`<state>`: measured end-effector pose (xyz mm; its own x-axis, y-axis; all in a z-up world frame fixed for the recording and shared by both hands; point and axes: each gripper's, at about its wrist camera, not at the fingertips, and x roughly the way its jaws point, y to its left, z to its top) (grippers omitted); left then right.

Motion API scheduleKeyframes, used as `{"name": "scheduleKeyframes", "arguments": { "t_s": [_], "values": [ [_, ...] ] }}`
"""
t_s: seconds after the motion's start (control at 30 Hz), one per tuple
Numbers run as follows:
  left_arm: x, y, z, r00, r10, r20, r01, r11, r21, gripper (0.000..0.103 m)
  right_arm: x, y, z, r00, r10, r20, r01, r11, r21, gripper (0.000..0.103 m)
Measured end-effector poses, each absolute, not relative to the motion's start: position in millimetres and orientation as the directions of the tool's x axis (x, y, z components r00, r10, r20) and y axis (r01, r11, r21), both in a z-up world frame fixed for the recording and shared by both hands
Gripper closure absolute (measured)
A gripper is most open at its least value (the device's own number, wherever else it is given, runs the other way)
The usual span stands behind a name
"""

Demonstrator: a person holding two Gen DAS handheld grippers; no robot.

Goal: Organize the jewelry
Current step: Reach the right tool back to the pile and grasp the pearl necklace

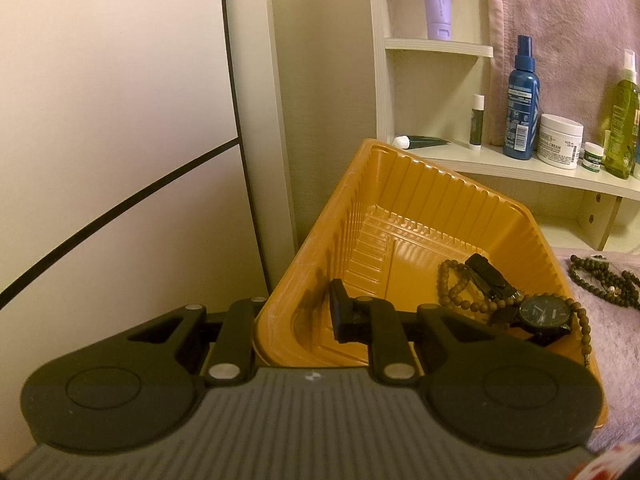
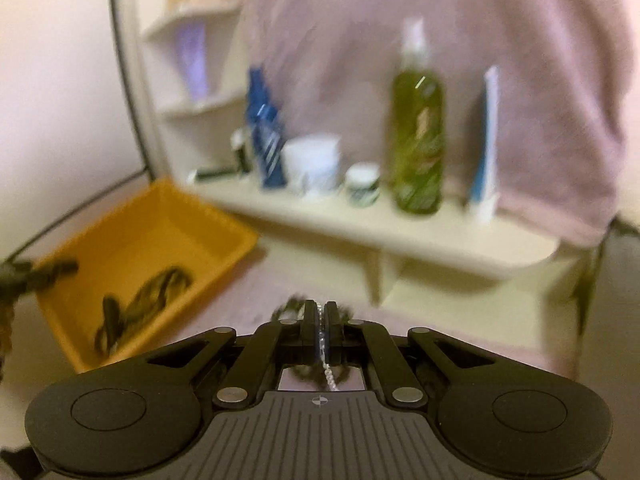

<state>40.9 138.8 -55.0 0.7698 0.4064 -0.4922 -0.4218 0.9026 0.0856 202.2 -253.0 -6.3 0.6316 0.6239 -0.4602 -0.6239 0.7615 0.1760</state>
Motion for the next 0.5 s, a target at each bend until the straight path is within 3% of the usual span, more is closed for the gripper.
{"name": "scheduleKeyframes", "arguments": {
  "t_s": [0.5],
  "values": [
    [40.7,137.8,-53.6,0.772,0.404,-0.491,-0.418,0.904,0.089,0.086,195.8,-275.5,51.5,0.718,0.593,-0.366,-0.568,0.802,0.185,0.101]
  ]
}}
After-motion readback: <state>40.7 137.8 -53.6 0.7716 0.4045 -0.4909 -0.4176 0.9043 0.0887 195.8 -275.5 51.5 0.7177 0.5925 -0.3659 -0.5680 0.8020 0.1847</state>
